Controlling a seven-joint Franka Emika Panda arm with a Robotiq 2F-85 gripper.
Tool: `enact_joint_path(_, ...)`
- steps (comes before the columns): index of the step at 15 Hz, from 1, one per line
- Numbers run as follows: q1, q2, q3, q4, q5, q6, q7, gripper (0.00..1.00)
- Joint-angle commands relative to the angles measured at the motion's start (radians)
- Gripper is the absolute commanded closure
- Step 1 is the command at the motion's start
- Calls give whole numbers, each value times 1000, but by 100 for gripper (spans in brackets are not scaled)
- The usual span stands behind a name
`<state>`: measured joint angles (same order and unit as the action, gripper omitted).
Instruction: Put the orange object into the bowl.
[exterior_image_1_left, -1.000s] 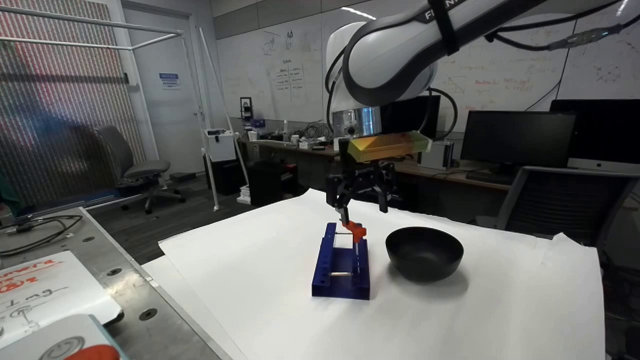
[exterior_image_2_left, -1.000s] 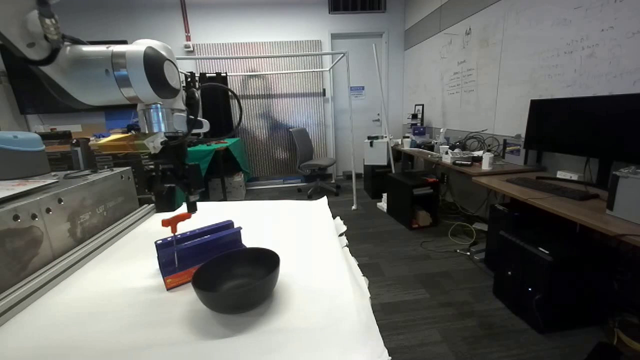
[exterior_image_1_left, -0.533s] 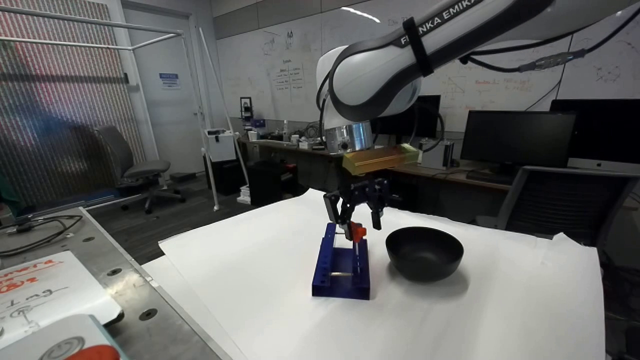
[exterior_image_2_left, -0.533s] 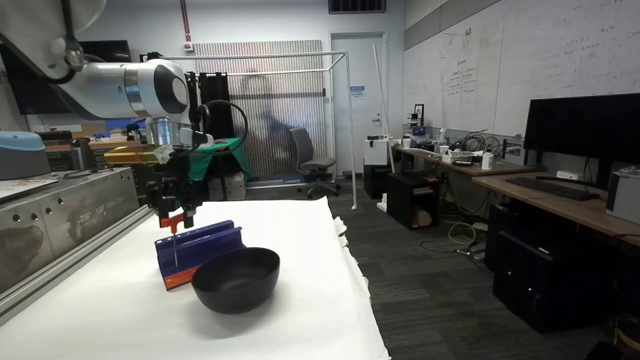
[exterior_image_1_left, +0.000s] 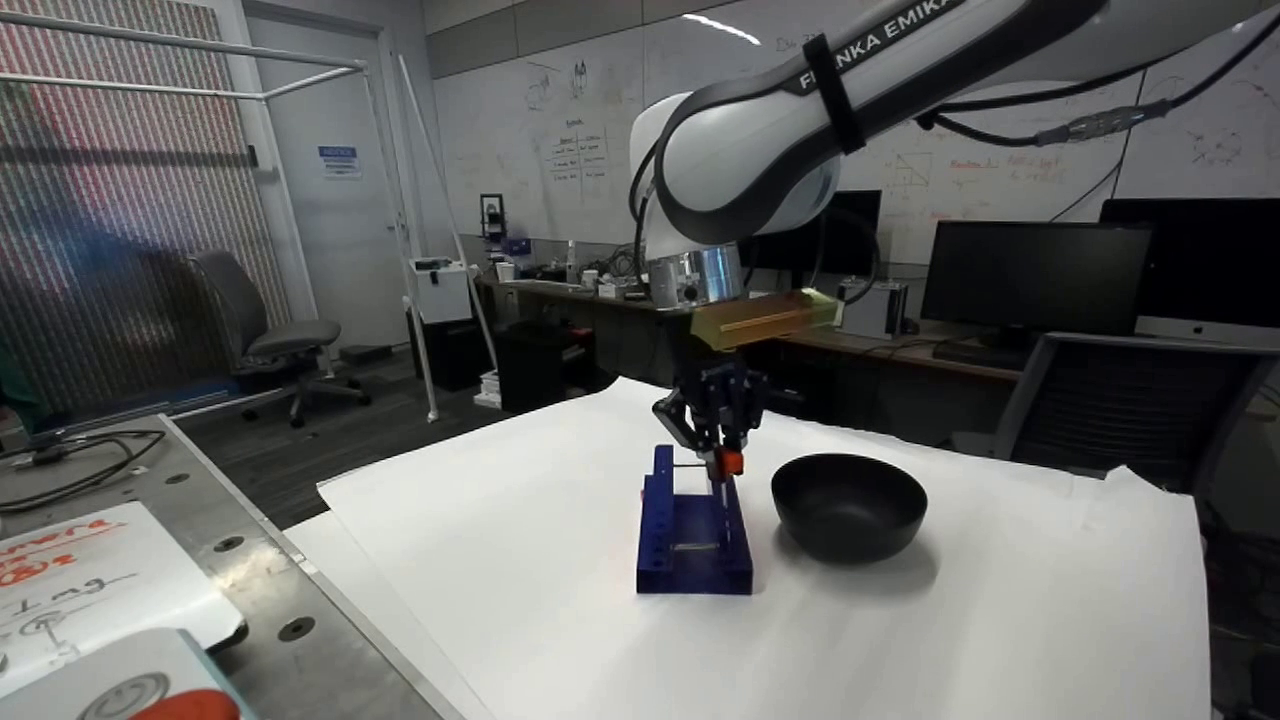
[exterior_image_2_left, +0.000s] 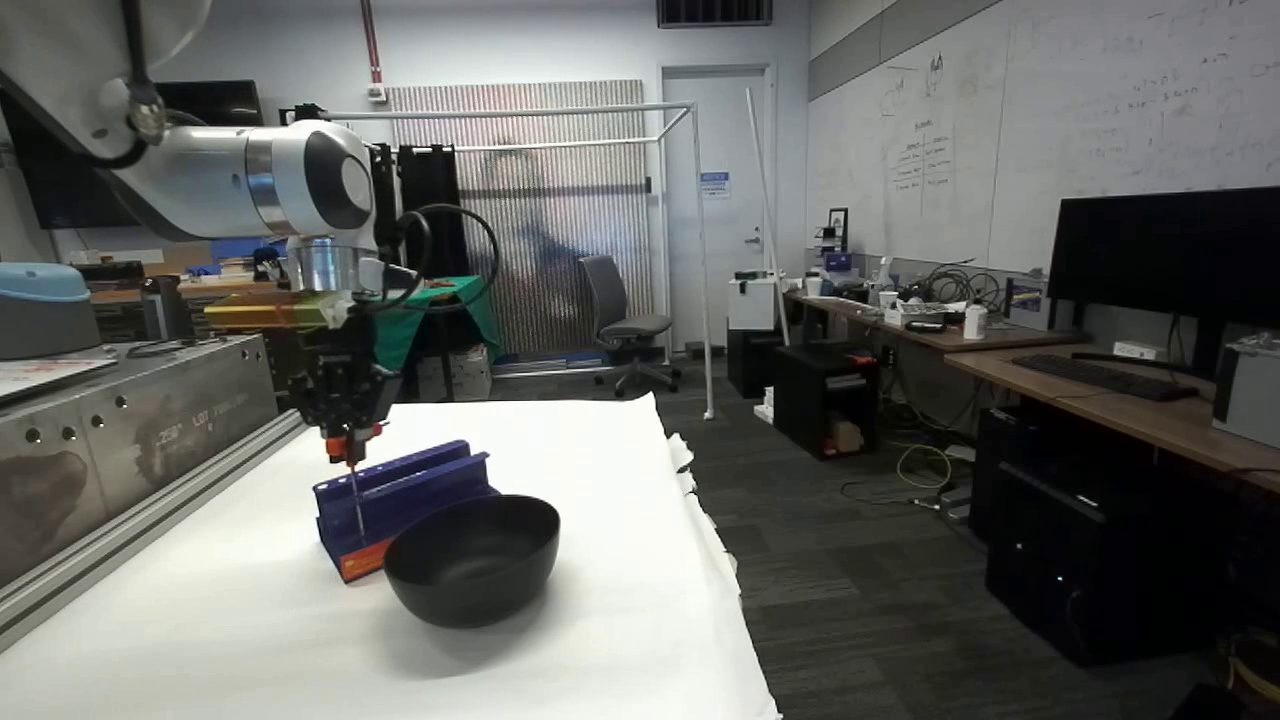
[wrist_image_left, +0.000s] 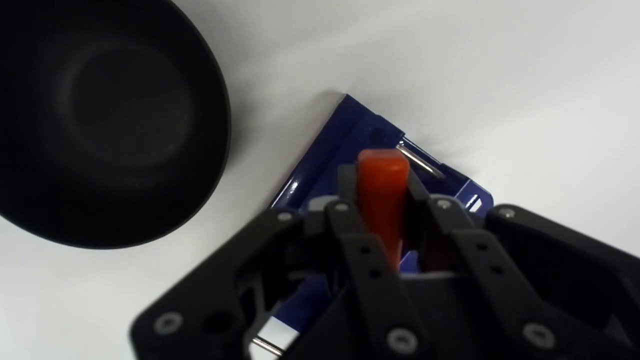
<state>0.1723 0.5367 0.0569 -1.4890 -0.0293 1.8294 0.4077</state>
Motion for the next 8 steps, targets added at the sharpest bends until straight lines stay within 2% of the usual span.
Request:
enact_joint_path(1,3,-79,5,-47,11,-35,-72,86)
enact_joint_path(5,3,-220,15,-116,17,-95,-94,85)
enact_joint_path(8,5,-319,15,-143,5,-177,-43,85)
